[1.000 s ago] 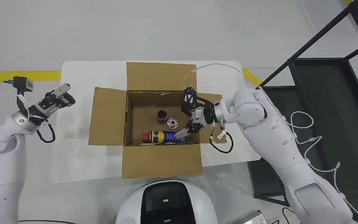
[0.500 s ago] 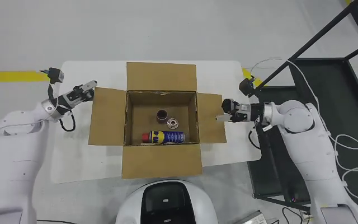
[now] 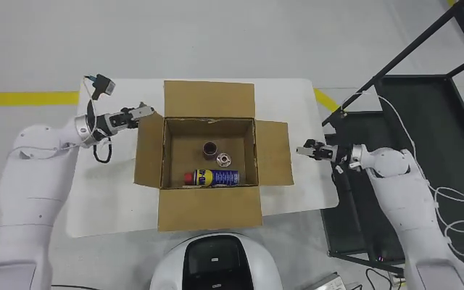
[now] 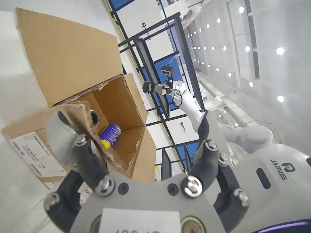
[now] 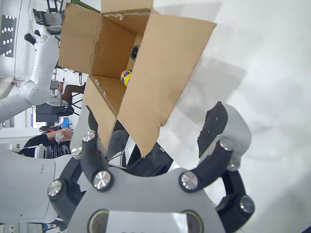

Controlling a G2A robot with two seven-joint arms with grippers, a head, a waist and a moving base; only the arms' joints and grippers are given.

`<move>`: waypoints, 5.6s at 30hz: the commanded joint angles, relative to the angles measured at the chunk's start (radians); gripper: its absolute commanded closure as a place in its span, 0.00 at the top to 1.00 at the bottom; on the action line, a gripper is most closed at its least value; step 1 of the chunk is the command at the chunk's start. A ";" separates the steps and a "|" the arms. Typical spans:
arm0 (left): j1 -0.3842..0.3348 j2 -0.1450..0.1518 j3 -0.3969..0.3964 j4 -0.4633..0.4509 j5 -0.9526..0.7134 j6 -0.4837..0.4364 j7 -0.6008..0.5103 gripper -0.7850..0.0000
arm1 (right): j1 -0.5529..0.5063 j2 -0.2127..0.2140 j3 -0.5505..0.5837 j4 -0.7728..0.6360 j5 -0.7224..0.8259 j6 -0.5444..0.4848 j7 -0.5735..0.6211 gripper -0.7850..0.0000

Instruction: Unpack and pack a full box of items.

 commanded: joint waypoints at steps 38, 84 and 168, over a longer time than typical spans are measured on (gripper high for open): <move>-0.081 -0.047 0.175 0.126 0.086 -0.024 0.081 1.00 | 0.279 0.113 -0.558 -0.408 0.028 -0.031 -0.009 1.00; -0.307 -0.101 0.196 0.491 0.071 -0.237 0.244 1.00 | 0.134 0.233 -0.631 -0.235 0.549 -0.104 -0.083 1.00; -0.070 0.096 0.350 -0.027 0.101 -0.375 0.251 1.00 | 0.141 0.051 -0.574 -0.129 0.738 0.222 0.029 1.00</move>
